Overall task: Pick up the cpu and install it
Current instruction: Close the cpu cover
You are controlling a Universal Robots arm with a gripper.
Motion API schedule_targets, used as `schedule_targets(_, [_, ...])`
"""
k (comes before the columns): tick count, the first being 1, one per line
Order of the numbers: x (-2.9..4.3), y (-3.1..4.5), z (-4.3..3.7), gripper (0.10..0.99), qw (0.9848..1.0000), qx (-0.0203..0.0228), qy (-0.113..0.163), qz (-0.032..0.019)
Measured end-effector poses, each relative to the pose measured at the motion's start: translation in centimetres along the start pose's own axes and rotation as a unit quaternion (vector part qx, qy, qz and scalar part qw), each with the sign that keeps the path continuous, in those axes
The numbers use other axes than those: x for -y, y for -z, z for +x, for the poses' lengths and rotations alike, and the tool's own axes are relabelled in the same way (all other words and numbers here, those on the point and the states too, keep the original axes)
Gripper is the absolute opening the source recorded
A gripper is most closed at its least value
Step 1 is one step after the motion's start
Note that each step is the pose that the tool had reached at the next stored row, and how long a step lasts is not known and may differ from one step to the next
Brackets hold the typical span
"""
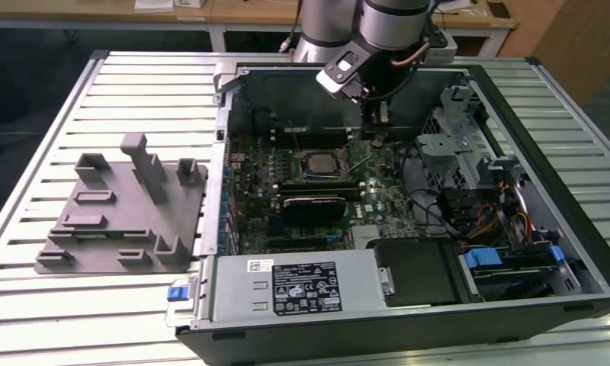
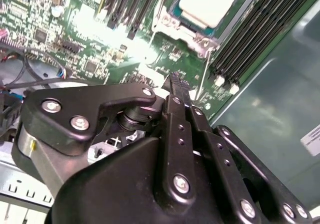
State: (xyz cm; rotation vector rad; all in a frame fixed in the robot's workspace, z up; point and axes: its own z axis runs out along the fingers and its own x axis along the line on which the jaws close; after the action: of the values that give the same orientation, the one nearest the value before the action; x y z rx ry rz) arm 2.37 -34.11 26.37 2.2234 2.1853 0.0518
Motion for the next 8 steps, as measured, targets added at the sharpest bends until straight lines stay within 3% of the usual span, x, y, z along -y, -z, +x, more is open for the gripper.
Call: schedule_targets(8, [-1.96, -0.08, 0.03, 0.106, 1.0000, 0.0001, 0.000, 0.0006])
